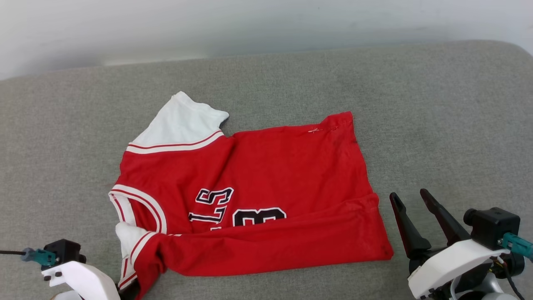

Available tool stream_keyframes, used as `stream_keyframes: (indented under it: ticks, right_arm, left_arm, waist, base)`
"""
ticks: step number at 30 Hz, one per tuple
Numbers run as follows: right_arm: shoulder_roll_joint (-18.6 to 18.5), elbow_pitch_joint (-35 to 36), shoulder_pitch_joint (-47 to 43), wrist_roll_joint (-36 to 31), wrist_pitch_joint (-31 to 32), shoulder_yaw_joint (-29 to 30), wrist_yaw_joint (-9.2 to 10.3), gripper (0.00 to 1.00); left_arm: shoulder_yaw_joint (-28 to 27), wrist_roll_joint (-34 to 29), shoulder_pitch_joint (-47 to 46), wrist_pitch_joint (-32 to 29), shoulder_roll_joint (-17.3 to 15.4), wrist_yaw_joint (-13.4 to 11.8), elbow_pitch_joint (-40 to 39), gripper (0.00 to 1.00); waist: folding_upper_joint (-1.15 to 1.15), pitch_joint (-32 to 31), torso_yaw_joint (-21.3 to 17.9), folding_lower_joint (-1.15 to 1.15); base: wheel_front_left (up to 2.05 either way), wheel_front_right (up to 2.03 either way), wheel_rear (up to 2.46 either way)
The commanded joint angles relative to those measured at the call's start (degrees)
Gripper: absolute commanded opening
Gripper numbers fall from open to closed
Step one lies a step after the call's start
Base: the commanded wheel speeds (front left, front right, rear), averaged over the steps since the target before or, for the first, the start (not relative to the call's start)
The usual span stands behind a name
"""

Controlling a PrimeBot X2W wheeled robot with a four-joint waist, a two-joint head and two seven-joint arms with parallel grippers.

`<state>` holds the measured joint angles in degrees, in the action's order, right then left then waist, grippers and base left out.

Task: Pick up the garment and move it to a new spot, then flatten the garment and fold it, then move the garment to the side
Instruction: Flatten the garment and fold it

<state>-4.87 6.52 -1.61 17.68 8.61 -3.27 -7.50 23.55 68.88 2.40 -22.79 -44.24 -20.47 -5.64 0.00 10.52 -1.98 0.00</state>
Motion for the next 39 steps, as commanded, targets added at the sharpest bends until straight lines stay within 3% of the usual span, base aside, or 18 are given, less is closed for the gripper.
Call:
stream_keyframes:
  ticks: [1, 9, 10, 11, 12, 18, 27, 36, 37, 38, 39]
  right_arm:
    - [0.4, -0.1, 0.7, 0.6, 0.1, -0.2, 0.02, 1.00]
    - [-0.3, -0.7, 1.6, 1.8, 1.0, 0.5, 0.02, 1.00]
    - [-0.5, -0.7, 1.6, 2.0, 1.1, 1.0, 0.03, 1.00]
    - [-0.7, -1.0, 1.5, 2.1, 1.6, 1.5, 0.03, 1.00]
    - [-0.8, -1.1, 1.2, 2.1, 2.1, 2.0, 0.02, 1.00]
    - [-2.2, -2.3, 0.5, 4.0, 8.1, 4.5, 0.02, 1.00]
    - [-6.6, -5.6, 2.3, 8.3, 26.3, 2.1, 0.03, 1.00]
    - [-6.7, -14.5, 7.8, 10.8, 30.4, -4.9, 0.02, 1.00]
    - [-6.5, -17.3, 8.4, 11.4, 31.2, -7.0, 0.02, 0.45]
    - [-6.5, -17.8, 8.5, 11.6, 30.9, -7.5, 0.02, 0.15]
    - [-6.6, -18.3, 8.6, 11.8, 31.1, -7.8, 0.02, 0.00]
  left_arm:
    - [0.1, 0.7, -0.5, -0.2, 1.1, 0.7, 2.2, 1.00]
    - [4.4, 3.1, -2.0, -4.6, 5.8, 3.8, 9.6, 1.00]
    - [4.9, 3.5, -2.0, -5.2, 6.3, 4.2, 10.0, 0.82]
    - [5.2, 3.6, -2.0, -5.5, 6.5, 4.6, 10.4, 0.36]
    - [5.2, 3.6, -2.2, -5.1, 6.7, 5.0, 10.3, 0.00]
    - [2.4, 2.2, -3.0, -2.0, 4.3, 5.8, 7.2, 0.00]
    - [-1.7, 0.5, -3.0, 0.7, -0.1, 3.1, -1.4, 0.00]
    - [-1.9, -0.6, -4.7, 0.7, -0.1, 1.8, -5.2, 0.00]
    - [-1.3, -0.7, -5.2, 0.5, 0.5, 1.7, -5.2, 0.00]
    - [-1.1, -0.7, -5.3, 0.6, 0.6, 1.7, -5.0, 0.00]
    - [-1.0, -0.8, -5.3, 0.6, 0.8, 1.7, -4.8, 0.00]
  waist:
    - [0.00, 1.5, -0.4, 0.00]
    - [0.00, 3.0, -0.8, 0.00]
    - [0.00, 2.9, -0.7, 0.00]
    - [0.00, 2.7, -0.6, 0.00]
    - [0.00, 2.4, -0.4, 0.00]
    - [0.00, 0.2, 1.1, 0.00]
    - [0.00, -0.2, 2.7, 0.00]
    - [0.00, 2.7, 4.4, 0.00]
    - [0.00, 3.2, 4.9, 0.00]
    - [0.00, 3.3, 5.0, 0.00]
    - [0.00, 3.4, 5.1, 0.00]
  base:
    - [0.00, 0.00, 0.00]
    - [0.00, 0.00, 0.00]
    - [0.00, 0.00, 0.00]
    - [0.00, 0.00, 0.00]
    - [0.00, 0.00, 0.00]
    - [0.00, 0.00, 0.00]
    - [0.00, 0.00, 0.00]
    - [0.00, 0.00, 0.00]
    - [0.00, 0.00, 0.00]
    - [0.00, 0.00, 0.00]
    - [0.00, 0.00, 0.00]
